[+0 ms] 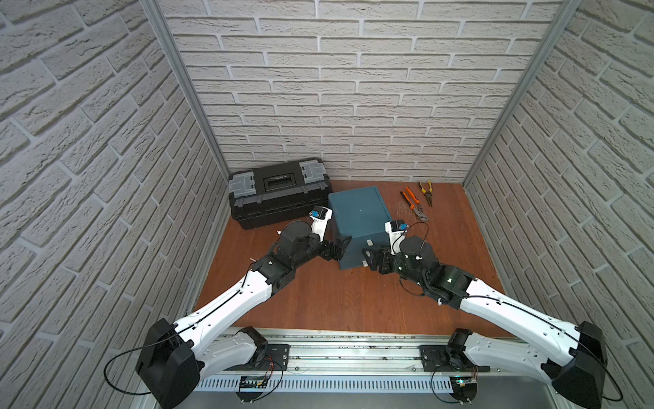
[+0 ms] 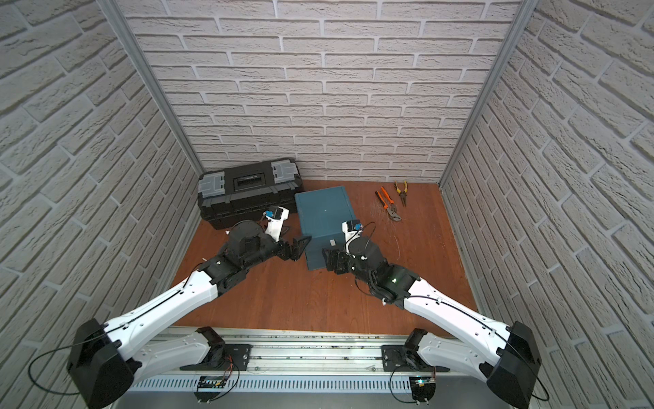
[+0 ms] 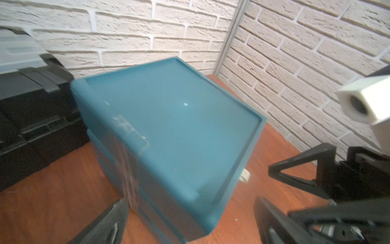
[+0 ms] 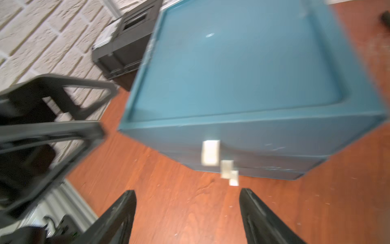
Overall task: Take the cookies out of the drawer
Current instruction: Adjust the storage box at the center of the board, then open the drawer in the storage box.
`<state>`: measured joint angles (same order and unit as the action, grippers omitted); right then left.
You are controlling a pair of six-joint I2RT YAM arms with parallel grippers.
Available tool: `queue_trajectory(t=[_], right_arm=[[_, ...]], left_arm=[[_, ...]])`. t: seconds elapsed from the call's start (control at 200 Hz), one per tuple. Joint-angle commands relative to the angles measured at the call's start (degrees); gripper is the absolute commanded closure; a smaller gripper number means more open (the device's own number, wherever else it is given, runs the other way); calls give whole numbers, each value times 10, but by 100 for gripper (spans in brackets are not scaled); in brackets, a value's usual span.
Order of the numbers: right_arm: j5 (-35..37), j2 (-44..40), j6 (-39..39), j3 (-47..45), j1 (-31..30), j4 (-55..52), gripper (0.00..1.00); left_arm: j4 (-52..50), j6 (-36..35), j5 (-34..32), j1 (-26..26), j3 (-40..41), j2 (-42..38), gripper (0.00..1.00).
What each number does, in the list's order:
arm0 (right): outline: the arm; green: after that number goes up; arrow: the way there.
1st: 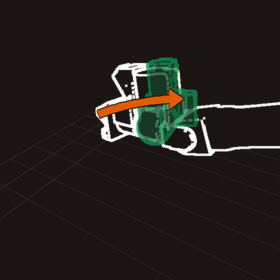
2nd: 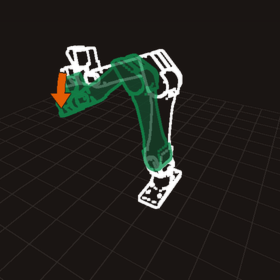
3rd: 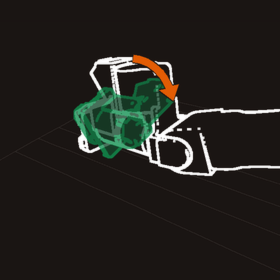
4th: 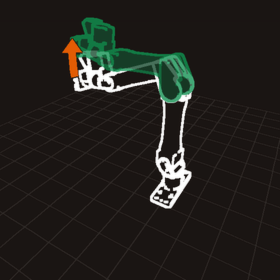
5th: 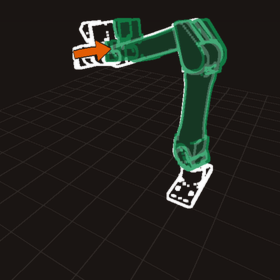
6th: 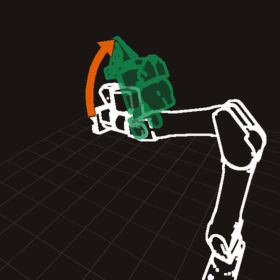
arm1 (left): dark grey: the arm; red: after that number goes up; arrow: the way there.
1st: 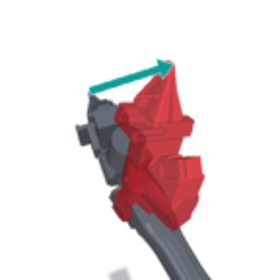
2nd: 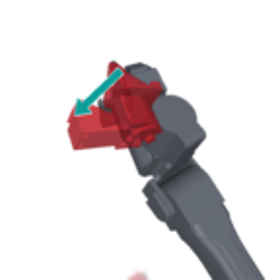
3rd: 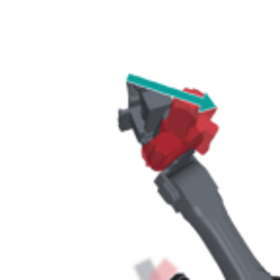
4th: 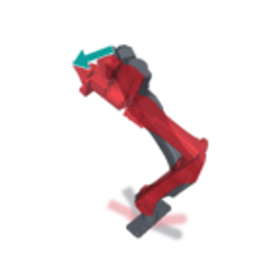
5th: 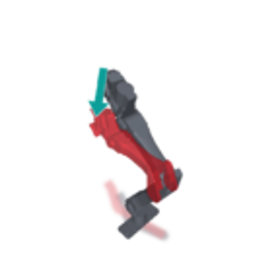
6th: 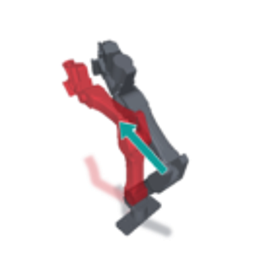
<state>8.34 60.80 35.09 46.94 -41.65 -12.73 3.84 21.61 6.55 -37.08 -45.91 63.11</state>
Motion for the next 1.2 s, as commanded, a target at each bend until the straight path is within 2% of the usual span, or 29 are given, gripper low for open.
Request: queue_trajectory(t=[0.0,0.295,0.41,0.81,0.905,1.045,1.195], right_arm=[[-79,7,0,13,54,2,23],[-156,63,-17,53,66,-5,37],[-147,78,-20,61,67,-8,45],[-127,117,-28,71,67,-1,54],[-116,119,-28,69,67,9,66],[-117,122,-18,55,67,45,71],[-115,124,-15,40,67,69,88]], left_arm=[[3,-5,-21,20,-26,-6,2],[37,30,31,32,-66,73,2],[56,42,35,33,-71,95,1],[60,45,21,35,-74,117,1],[61,46,16,35,-71,118,2],[66,48,7,36,-67,122,1],[74,49,4,36,-61,126,2]])
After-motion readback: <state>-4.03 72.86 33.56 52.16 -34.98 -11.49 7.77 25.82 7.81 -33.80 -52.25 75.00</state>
